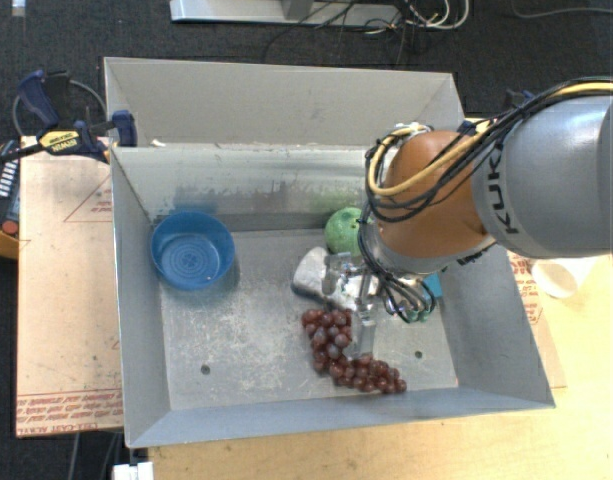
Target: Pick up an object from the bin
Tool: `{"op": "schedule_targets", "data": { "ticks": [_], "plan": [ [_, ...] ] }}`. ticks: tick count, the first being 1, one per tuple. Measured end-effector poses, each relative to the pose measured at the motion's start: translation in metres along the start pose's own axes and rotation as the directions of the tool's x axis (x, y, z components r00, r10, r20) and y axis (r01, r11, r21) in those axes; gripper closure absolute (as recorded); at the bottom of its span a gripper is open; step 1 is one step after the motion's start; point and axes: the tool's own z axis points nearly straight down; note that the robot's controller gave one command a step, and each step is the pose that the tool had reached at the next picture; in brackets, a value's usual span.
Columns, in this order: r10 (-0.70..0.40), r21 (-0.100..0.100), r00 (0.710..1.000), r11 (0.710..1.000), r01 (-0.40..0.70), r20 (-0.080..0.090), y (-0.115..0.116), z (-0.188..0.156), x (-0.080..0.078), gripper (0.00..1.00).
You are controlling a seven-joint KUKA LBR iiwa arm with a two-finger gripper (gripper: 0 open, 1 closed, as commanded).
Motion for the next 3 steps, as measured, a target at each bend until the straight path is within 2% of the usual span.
{"op": "schedule_targets", "data": {
  "ticks": [1,2,3],
  "plan": [
    [0.099,-0.001,0.995,0.995,-0.099,0.003,0.001,-0.011,0.028,0.00],
    [0.176,-0.003,0.984,0.984,-0.176,0.006,0.000,0.001,0.026,0.00],
    [0.194,-0.003,0.981,0.981,-0.194,0.010,-0.031,-0.044,0.014,0.00]
  ]
}}
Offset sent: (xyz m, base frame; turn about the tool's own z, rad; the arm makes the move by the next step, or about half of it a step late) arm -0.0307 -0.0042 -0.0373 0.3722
